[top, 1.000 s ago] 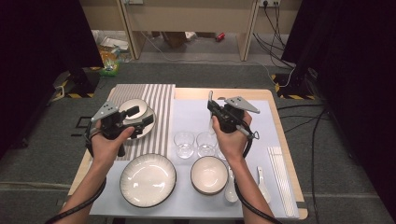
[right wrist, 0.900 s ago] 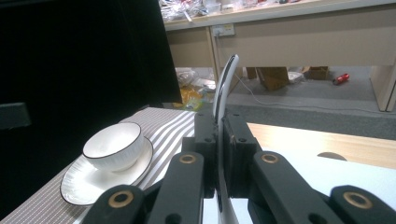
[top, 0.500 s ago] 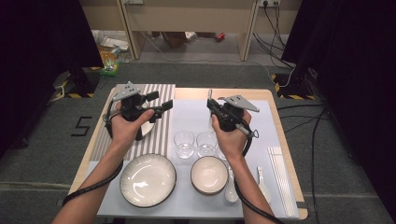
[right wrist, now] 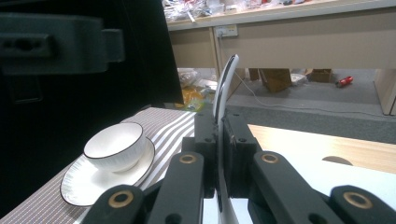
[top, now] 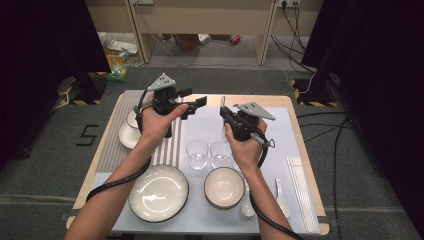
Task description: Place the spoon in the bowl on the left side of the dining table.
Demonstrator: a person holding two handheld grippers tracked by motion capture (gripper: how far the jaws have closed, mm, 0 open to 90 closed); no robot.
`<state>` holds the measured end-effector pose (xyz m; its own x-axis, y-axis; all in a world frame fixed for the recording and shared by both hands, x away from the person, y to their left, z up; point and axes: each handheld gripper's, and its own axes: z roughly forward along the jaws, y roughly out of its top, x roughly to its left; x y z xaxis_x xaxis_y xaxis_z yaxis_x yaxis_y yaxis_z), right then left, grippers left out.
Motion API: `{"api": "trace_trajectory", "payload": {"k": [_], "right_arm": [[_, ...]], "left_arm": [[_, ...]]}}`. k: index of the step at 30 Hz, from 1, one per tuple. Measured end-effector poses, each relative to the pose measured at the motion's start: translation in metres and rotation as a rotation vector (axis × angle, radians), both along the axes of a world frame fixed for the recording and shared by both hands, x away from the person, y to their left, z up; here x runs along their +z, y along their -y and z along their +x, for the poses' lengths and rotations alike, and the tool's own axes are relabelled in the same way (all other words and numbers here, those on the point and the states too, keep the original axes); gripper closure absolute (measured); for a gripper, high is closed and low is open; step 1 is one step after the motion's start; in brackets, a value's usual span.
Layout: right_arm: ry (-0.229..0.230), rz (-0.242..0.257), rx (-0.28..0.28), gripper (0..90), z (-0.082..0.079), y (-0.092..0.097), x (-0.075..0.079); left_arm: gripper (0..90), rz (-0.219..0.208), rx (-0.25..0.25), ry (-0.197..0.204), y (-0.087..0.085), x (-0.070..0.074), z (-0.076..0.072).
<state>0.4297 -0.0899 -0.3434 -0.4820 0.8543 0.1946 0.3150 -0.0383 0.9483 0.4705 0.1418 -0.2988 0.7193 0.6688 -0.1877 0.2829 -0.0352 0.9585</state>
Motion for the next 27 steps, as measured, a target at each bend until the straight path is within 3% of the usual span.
{"api": "trace_trajectory", "payload": {"k": [9, 21, 27], "right_arm": [[0.008, -0.002, 0.003, 86.2, 0.001, -0.001, 0.000], [0.012, -0.005, 0.003, 86.2, 0.001, 0.000, 0.000], [0.013, -0.007, 0.001, 86.2, 0.001, 0.000, 0.000]], "left_arm": [[30.8, -0.010, -0.065, -0.057, 0.028, 0.000, 0.012], [40.7, 0.032, -0.073, -0.098, 0.048, -0.011, 0.026], [45.8, 0.006, -0.086, -0.135, 0.052, -0.015, 0.030]]}}
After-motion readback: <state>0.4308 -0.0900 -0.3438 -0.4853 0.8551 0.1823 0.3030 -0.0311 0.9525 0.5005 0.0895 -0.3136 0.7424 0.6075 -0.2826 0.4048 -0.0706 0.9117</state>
